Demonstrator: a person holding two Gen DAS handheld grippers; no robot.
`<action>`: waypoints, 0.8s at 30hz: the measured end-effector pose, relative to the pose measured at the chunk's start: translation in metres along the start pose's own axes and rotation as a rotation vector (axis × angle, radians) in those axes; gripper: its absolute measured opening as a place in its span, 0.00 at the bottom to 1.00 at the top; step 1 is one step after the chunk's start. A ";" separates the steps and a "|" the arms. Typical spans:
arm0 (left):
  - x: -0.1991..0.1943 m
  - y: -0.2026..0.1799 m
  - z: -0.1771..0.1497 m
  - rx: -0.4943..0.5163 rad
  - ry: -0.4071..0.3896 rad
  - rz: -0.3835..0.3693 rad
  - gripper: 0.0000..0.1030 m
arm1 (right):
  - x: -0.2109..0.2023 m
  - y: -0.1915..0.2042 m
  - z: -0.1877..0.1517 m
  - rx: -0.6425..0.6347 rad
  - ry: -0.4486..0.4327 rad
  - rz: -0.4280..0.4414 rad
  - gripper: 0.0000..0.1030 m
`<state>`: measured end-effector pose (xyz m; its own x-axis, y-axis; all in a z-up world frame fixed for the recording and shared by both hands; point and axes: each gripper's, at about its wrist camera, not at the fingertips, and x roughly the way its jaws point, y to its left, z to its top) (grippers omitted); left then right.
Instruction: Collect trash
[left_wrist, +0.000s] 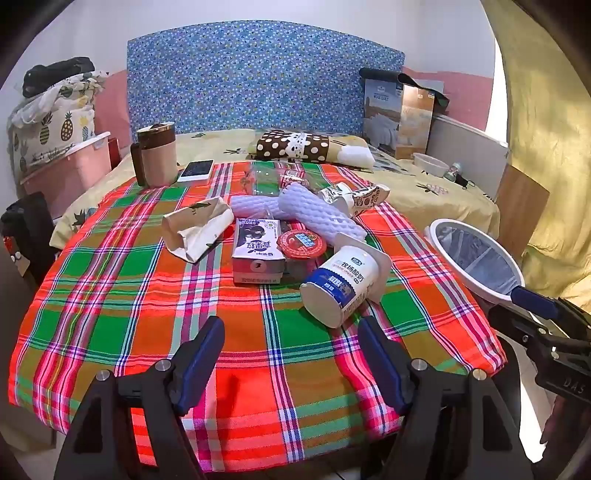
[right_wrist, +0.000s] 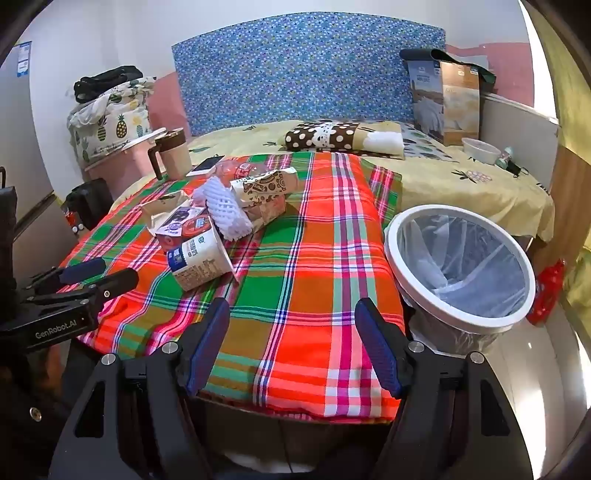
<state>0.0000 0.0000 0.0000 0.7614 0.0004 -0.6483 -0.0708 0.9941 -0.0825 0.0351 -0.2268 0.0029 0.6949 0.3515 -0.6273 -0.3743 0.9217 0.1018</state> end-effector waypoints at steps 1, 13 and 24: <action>0.000 0.000 0.000 0.001 0.001 0.002 0.72 | -0.001 0.000 0.000 0.000 -0.006 -0.001 0.69; -0.007 0.001 0.000 -0.006 -0.025 0.010 0.72 | -0.005 0.004 0.003 -0.007 0.000 0.005 0.69; -0.013 -0.001 -0.001 -0.006 -0.034 0.001 0.72 | -0.007 0.003 0.002 -0.004 -0.003 0.002 0.69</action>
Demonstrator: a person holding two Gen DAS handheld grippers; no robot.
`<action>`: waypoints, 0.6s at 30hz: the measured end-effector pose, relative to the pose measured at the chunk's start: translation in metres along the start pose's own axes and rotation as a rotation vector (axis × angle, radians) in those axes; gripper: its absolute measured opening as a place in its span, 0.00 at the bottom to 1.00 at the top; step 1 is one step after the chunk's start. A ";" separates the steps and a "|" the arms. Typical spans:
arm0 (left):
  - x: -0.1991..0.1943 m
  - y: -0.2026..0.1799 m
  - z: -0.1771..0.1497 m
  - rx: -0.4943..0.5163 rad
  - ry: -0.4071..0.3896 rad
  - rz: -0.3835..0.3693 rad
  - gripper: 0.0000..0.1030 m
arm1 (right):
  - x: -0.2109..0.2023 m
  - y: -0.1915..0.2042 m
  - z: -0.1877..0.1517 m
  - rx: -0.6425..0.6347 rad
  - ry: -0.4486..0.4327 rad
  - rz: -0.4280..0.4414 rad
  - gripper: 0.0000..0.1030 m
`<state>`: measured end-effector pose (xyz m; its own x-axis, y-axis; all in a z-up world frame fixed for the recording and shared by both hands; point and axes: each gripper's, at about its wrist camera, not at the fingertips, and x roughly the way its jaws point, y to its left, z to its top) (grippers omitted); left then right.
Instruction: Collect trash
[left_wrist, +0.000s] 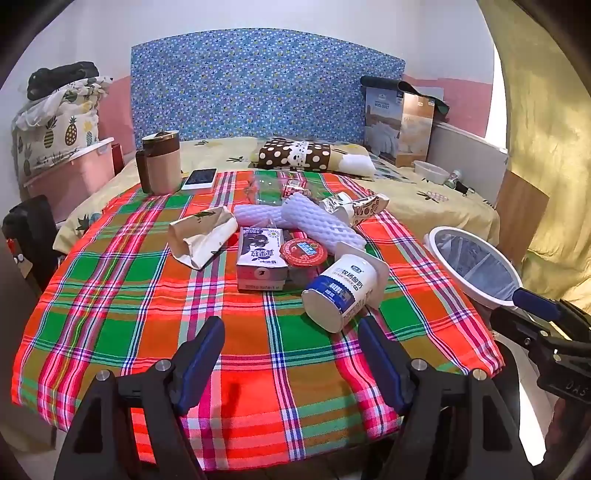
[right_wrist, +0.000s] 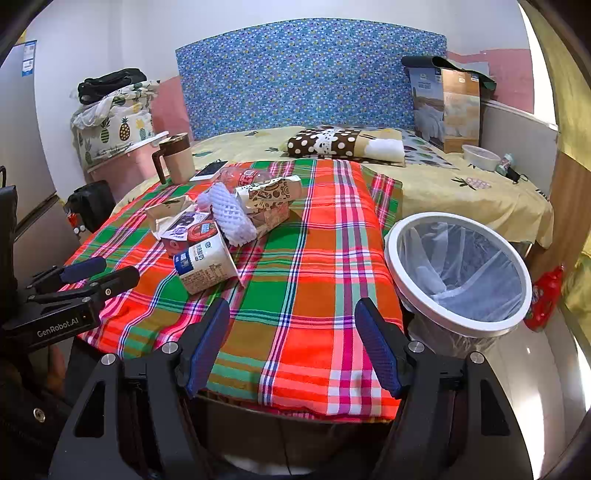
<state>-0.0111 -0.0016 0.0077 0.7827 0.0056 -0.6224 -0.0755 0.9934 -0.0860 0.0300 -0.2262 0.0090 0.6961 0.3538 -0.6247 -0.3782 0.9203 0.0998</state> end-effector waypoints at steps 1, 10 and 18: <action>0.000 0.000 0.000 -0.001 0.001 -0.001 0.72 | 0.000 0.000 0.000 -0.001 0.001 0.000 0.69; 0.005 0.003 0.000 -0.008 0.020 -0.010 0.72 | 0.001 0.002 0.000 -0.007 0.004 0.004 0.69; 0.005 0.004 0.000 -0.014 0.019 -0.014 0.72 | 0.001 0.001 0.000 -0.006 0.002 0.002 0.69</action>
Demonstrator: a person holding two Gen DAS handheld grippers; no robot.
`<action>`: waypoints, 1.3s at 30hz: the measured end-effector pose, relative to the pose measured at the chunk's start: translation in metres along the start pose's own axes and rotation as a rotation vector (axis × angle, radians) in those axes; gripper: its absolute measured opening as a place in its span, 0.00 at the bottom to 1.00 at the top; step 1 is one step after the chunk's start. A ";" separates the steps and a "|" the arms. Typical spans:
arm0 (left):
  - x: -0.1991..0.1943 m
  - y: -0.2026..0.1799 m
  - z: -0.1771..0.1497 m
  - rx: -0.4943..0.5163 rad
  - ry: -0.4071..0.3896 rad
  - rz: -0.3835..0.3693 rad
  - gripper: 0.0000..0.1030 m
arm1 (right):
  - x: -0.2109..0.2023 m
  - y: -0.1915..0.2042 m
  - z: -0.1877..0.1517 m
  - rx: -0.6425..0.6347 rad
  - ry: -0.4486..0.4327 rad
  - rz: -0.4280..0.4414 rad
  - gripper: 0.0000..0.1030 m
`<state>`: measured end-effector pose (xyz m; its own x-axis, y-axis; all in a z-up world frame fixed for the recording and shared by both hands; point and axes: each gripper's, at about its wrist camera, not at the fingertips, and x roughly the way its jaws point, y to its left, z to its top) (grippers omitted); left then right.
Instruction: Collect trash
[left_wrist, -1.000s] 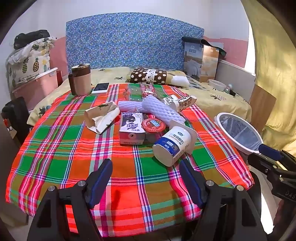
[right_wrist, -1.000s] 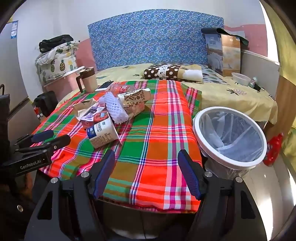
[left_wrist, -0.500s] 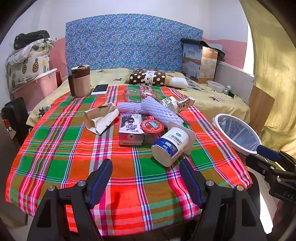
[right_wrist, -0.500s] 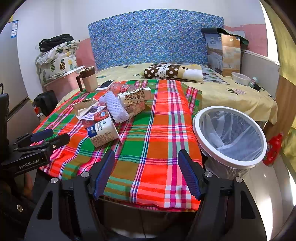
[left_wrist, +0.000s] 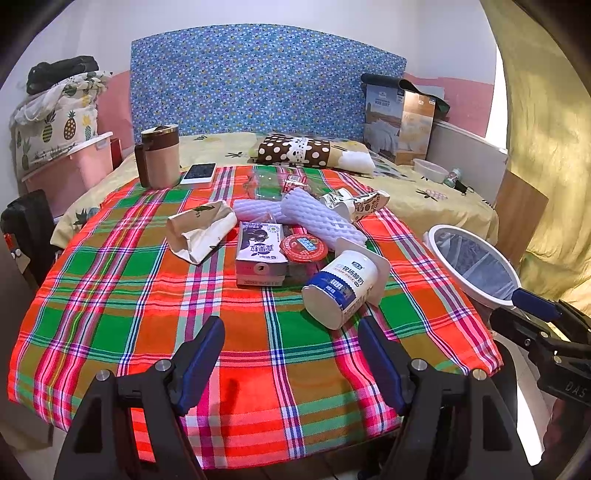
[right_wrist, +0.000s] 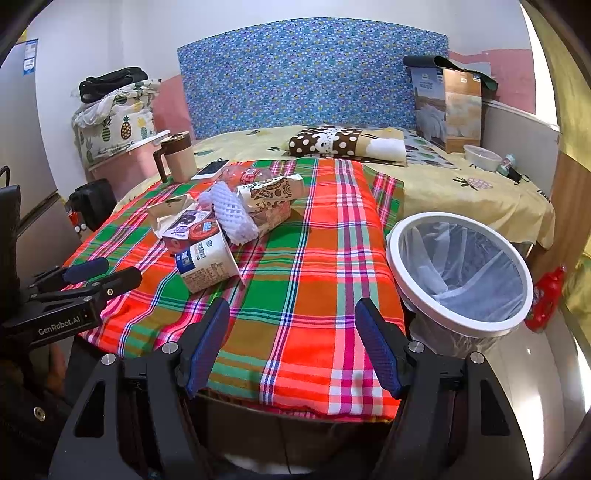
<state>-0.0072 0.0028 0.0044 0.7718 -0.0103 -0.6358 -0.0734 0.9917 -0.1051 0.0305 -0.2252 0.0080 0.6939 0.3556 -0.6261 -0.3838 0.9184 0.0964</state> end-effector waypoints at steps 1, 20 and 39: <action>0.000 0.000 0.000 0.000 0.000 -0.001 0.72 | 0.000 0.000 0.000 0.000 0.000 0.002 0.69; 0.000 0.003 0.000 -0.004 -0.006 -0.007 0.72 | -0.001 -0.001 0.000 -0.001 -0.005 0.004 0.69; 0.002 0.003 0.002 0.001 -0.003 -0.011 0.72 | -0.001 -0.001 0.001 -0.001 -0.004 0.005 0.69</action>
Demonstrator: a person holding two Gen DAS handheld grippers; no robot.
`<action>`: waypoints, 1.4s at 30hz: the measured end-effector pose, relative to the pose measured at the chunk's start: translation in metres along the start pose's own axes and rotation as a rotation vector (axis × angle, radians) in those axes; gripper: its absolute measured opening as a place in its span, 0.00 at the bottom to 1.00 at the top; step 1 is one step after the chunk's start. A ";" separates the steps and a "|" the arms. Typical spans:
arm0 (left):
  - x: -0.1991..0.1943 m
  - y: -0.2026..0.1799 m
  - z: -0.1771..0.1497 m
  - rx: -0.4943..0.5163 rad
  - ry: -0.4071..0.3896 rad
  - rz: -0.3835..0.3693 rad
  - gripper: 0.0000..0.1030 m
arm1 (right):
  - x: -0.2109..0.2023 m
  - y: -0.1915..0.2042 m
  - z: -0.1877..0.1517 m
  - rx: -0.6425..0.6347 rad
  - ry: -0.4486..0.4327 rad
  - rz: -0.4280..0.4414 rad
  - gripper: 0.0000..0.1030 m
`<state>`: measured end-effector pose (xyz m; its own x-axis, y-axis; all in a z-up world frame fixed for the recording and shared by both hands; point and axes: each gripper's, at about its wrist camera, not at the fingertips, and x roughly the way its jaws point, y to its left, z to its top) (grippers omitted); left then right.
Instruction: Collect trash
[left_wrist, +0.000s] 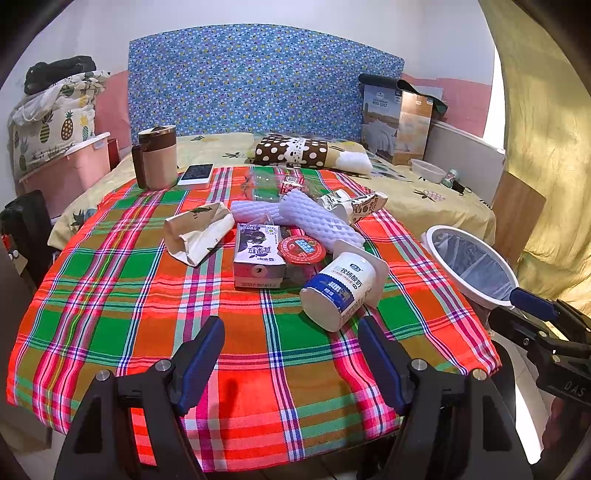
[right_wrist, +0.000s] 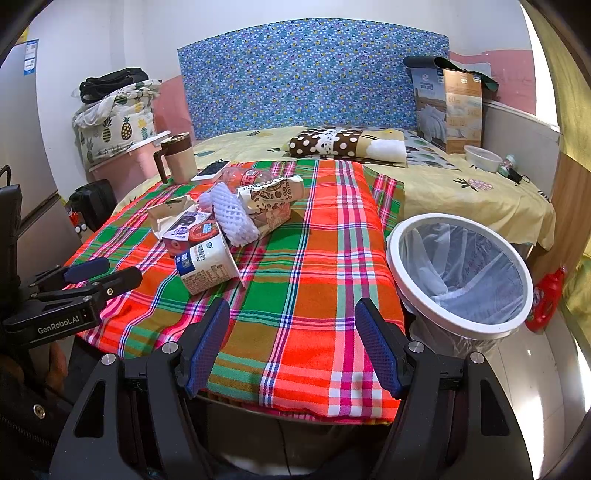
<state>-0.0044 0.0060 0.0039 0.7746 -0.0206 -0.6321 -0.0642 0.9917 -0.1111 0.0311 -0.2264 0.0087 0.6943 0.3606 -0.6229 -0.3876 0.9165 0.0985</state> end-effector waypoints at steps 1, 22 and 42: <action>0.000 0.000 0.000 0.001 0.000 0.001 0.72 | 0.000 0.000 0.000 0.000 0.000 0.000 0.69; 0.004 0.003 0.000 -0.005 -0.002 -0.008 0.72 | 0.010 0.002 0.005 -0.006 0.015 -0.001 0.69; 0.072 0.040 0.031 -0.039 0.047 0.050 0.72 | 0.040 0.005 0.026 -0.014 0.024 0.047 0.69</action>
<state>0.0690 0.0478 -0.0221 0.7394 0.0222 -0.6730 -0.1277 0.9859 -0.1078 0.0728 -0.2026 0.0042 0.6602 0.3989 -0.6365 -0.4282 0.8960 0.1173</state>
